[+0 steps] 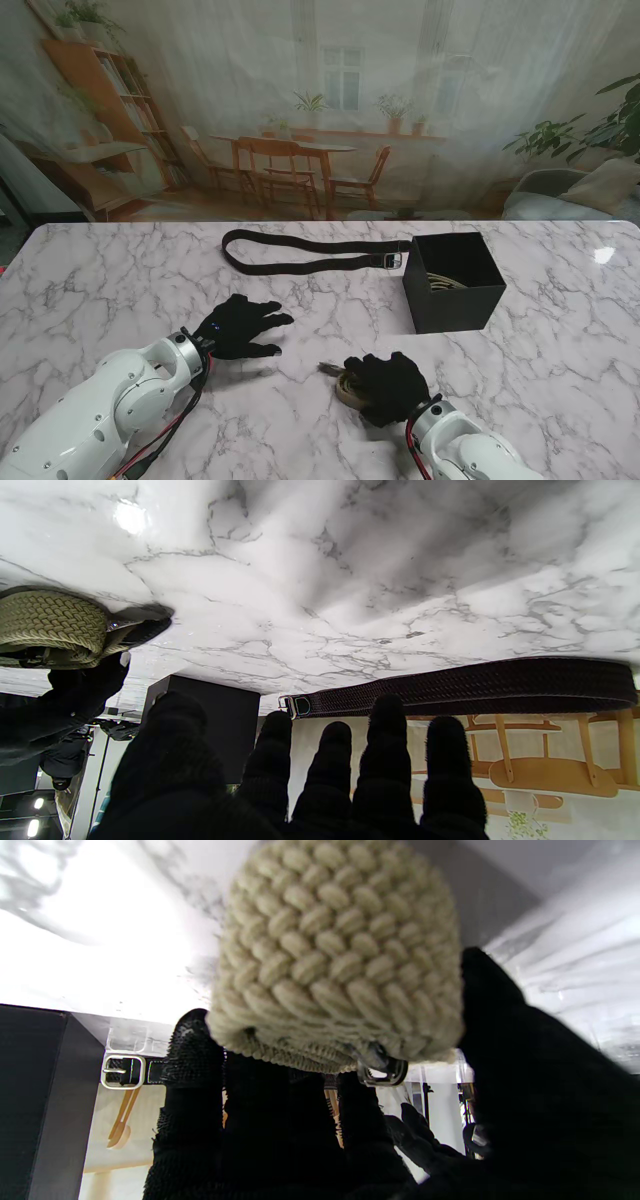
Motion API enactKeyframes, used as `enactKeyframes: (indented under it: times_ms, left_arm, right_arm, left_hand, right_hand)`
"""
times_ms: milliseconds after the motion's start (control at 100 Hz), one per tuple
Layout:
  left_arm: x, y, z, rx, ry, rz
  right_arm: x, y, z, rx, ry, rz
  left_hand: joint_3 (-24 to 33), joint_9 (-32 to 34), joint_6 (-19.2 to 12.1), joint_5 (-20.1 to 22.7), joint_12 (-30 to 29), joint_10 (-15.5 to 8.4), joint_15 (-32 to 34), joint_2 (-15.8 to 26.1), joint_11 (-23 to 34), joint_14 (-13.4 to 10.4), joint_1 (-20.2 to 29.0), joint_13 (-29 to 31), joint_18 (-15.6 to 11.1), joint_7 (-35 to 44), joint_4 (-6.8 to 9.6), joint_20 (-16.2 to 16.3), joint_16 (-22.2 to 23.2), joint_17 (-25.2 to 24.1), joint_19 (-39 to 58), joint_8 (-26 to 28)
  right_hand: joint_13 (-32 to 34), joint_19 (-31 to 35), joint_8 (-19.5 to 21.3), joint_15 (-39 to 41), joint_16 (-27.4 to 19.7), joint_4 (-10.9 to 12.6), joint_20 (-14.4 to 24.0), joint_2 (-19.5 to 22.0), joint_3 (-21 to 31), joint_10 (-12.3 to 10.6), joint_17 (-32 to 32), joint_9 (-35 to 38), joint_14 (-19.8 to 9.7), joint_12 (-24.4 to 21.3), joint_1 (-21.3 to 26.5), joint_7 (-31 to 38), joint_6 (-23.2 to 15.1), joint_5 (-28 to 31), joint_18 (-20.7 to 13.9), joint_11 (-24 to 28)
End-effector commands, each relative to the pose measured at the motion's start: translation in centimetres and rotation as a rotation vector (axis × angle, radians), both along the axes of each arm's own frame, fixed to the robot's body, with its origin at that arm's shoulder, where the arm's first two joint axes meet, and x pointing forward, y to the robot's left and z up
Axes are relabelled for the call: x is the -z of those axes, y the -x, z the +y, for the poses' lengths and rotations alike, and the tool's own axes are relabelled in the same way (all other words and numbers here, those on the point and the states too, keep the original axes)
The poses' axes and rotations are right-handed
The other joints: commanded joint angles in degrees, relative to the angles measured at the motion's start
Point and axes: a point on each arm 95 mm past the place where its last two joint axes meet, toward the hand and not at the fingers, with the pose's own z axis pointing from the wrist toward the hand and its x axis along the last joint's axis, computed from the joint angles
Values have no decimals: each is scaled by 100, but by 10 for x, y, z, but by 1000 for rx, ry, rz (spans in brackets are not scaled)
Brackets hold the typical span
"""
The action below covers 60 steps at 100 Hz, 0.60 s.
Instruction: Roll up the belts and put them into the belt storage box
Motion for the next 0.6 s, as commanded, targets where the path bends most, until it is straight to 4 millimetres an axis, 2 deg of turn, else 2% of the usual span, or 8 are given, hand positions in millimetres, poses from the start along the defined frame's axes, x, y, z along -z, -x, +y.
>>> enactKeyframes:
  times_ms: [0,50,90,150,180,350,590]
  left_arm:
    - [2,0,-1,2,-9,14]
    - [2,0,-1,3,-9,14]
    - [2,0,-1,3,-9,14]
    - [2,0,-1,2,-9,14]
    - [2,0,-1,2,-8,14]
    - [1,0,0,-4,-6,10]
    - [0,0,5,-16,-2,-3]
  right_arm:
    - [-2,2,1,-2,-16,-14]
    - [-4,2,1,0,-26,-23]
    - [-6,2,1,1,-36,-29]
    - [-9,2,1,4,-56,-40]
    - [-11,2,1,4,-61,-46]
    - [-28,1,-4,5,-92,-80]
    - [-70,-7,-21,-33,-92,-193]
  left_hand:
    - [-154,-231,57,-91,27,15,8,174,-60,8,59,-75,91,-35,-94,39,2,-100,65,27]
    - [-153,-233,59,-83,27,23,10,172,-61,10,59,-71,92,-32,-94,38,3,-102,64,28]
    - [-152,-231,51,-87,27,22,9,177,-60,9,55,-75,94,-33,-93,40,3,-100,66,27]
    - [-149,-231,54,-85,27,17,8,180,-60,-2,62,-76,89,-32,-93,40,3,-103,66,28]
    - [-149,-235,61,-84,26,21,6,179,-62,1,64,-80,87,-31,-93,40,2,-103,65,28]
    - [-155,-224,53,-77,27,17,7,174,-59,4,50,-77,89,-28,-94,39,2,-102,63,30]
    - [-151,-229,53,-71,27,19,5,182,-61,8,57,-80,86,-24,-93,40,1,-101,62,33]
  right_hand:
    - [409,189,618,824,244,102,21,299,685,-495,140,444,-1053,319,1132,1108,-512,511,-159,613]
    - [513,241,910,882,242,77,-3,322,617,-552,250,605,-1104,337,1254,1617,-829,576,-158,616]
    - [646,319,567,951,281,83,-51,353,569,-636,374,790,-1167,375,1334,2234,-1169,620,-157,645]
    - [830,410,501,1044,341,96,-57,411,573,-705,545,991,-1218,367,1434,2707,-1488,706,-104,726]
    - [923,455,330,1057,355,107,-79,426,566,-714,634,1098,-1224,354,1486,2933,-1600,781,-78,741]
    - [1269,648,227,1084,368,117,-89,316,726,-718,1029,1499,-1193,273,1562,3139,-1919,1249,73,714]
    - [1348,631,188,979,390,99,-154,263,787,-680,1134,1563,-1190,268,1552,3161,-1960,1398,79,657]
